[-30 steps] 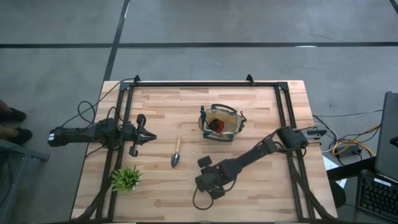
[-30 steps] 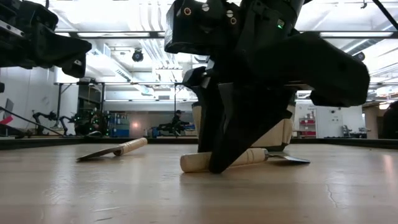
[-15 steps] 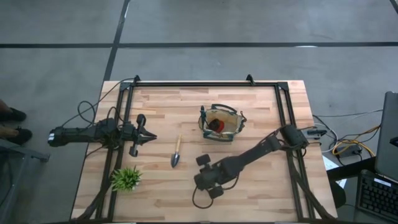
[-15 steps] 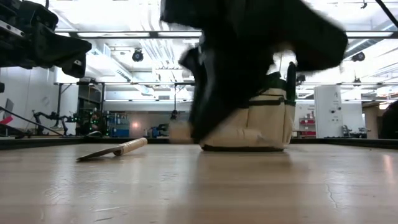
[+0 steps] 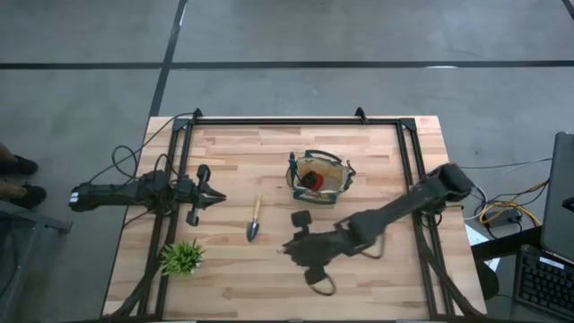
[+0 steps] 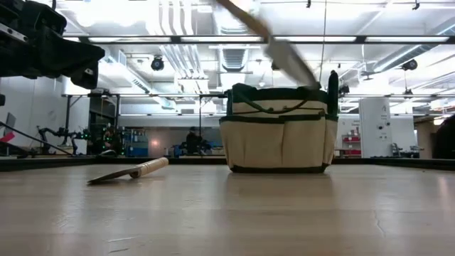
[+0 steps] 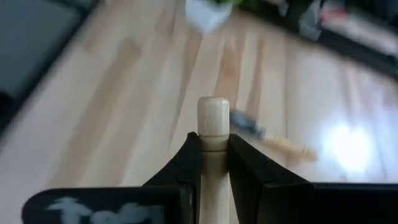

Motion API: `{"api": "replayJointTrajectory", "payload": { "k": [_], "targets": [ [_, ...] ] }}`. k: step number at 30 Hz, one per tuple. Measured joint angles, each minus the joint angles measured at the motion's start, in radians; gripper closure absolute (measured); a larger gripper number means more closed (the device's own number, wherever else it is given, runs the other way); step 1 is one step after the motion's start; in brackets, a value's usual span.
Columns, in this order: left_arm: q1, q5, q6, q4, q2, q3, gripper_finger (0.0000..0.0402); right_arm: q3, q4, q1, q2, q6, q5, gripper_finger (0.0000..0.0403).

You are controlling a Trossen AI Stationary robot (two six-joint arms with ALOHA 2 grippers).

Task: Pick & Place Garden tools in Gardening bag
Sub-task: Put the right trowel into the gardening bag

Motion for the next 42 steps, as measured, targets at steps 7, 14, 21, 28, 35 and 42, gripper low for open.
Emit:
{"api": "replayJointTrajectory", "payload": {
  "k": [7,14,21,28,35,42],
  "targets": [
    [0.0,0.0,0.0,0.001,0.005,0.0,0.0365,-0.227,0.264,0.07,-0.2,-0.001,0.194,0.036],
    [0.0,0.0,0.0,0.0,0.007,0.0,0.0365,-0.528,0.599,0.12,-0.381,0.004,0.389,0.036],
    [0.0,0.0,0.0,0.0,0.008,0.0,0.0365,-0.778,0.936,0.167,-0.48,-0.061,0.589,0.0353],
    [0.0,0.0,0.0,0.0,0.008,0.0,0.0365,-0.948,1.232,0.192,-0.46,-0.125,0.819,0.0353],
    [0.0,0.0,0.0,0.0,0.008,0.0,0.0365,-1.05,1.523,0.146,-0.393,-0.21,0.836,0.0353],
    [0.0,0.0,0.0,0.0,0.008,0.0,0.0365,-1.058,1.636,0.078,-0.342,-0.311,0.838,0.0352]
  ]
}}
